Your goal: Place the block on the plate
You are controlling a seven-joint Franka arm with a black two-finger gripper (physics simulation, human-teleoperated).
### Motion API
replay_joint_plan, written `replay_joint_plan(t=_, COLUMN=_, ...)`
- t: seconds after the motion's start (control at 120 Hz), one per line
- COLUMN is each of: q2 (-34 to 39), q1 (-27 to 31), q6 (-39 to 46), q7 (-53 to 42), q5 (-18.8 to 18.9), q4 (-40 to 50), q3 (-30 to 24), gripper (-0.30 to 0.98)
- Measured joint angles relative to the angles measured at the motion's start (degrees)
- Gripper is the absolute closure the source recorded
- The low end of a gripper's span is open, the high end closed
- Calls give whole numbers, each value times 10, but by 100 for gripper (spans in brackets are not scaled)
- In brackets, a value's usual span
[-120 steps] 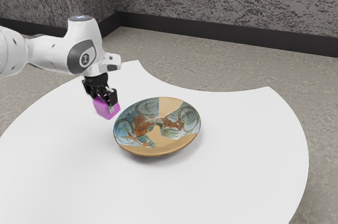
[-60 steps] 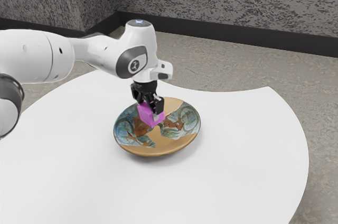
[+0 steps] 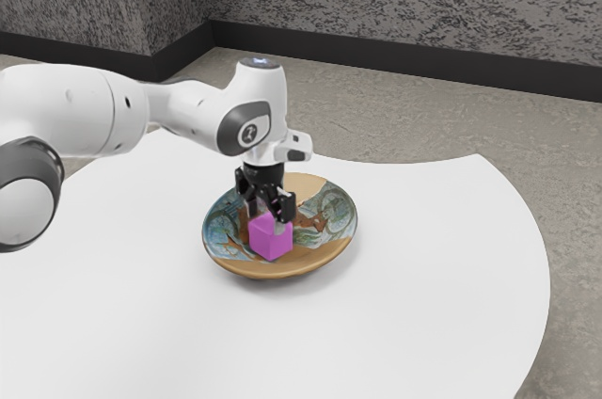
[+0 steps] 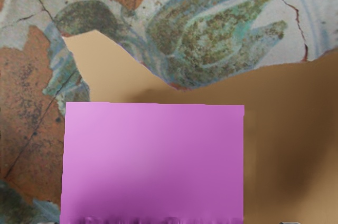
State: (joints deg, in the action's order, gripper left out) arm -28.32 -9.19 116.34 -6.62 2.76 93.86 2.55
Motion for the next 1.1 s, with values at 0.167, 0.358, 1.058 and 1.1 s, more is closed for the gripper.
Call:
replay_joint_plan(t=0.167, q2=7, q1=0, q6=-3, q7=3, q5=1, q4=-4, q3=0, gripper=7)
replay_joint_plan(t=0.358, q2=30, q1=-4, q6=-9, q7=6, q5=3, q4=-4, q3=0, gripper=3)
replay_joint_plan(t=1.058, q2=145, q1=2, q6=-123, q7=-14, q5=12, q4=-57, q3=13, gripper=0)
replay_joint_plan(t=1.1, q2=150, q1=1, q6=-132, q7=-15, q5=12, q4=-60, q3=20, gripper=0)
